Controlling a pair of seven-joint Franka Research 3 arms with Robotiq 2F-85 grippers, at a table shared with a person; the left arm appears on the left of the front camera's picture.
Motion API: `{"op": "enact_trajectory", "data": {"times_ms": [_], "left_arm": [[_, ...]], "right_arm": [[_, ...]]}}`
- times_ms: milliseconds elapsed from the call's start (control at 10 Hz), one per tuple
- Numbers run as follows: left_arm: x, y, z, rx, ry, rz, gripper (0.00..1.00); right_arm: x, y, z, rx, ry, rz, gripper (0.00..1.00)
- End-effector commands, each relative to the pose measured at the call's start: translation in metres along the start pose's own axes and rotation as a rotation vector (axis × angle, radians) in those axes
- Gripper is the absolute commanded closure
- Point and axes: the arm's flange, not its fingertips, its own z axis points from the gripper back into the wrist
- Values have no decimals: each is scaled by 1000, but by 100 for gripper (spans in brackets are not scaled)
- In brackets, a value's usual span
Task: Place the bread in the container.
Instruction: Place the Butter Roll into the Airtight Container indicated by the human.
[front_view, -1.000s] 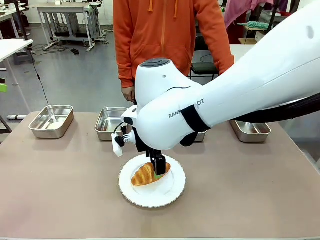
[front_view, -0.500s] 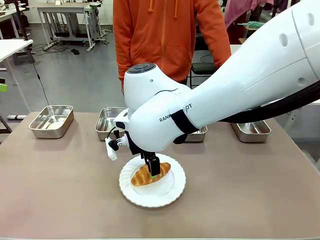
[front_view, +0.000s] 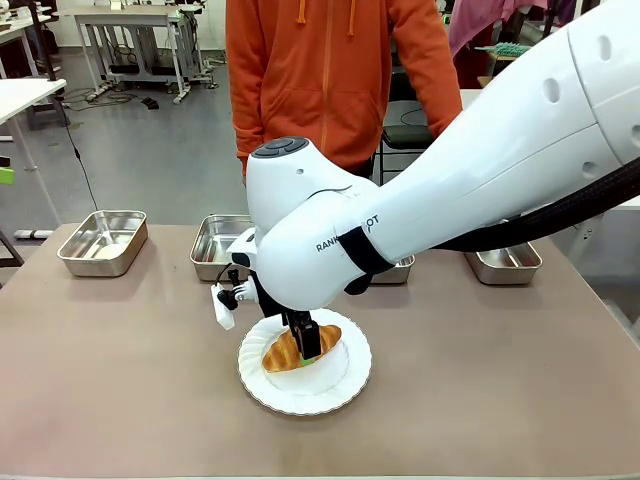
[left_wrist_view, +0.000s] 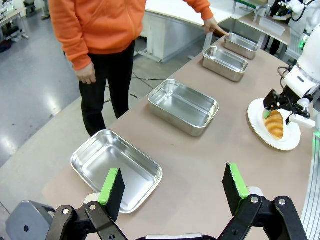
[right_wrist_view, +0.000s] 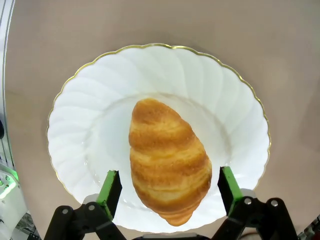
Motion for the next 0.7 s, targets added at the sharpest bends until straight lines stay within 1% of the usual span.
{"op": "enact_trajectory", "data": {"times_ms": [0, 500, 600], "left_arm": [[0, -1, 2, -4, -12, -14, 0], [0, -1, 2, -4, -12, -14, 0], [0, -1, 2, -4, -12, -14, 0]], "right_arm": [[4, 0, -7, -15, 18, -13, 0], [1, 1, -18, -19, 27, -1, 0], [1, 0, -18, -18, 39, 0, 20]]}}
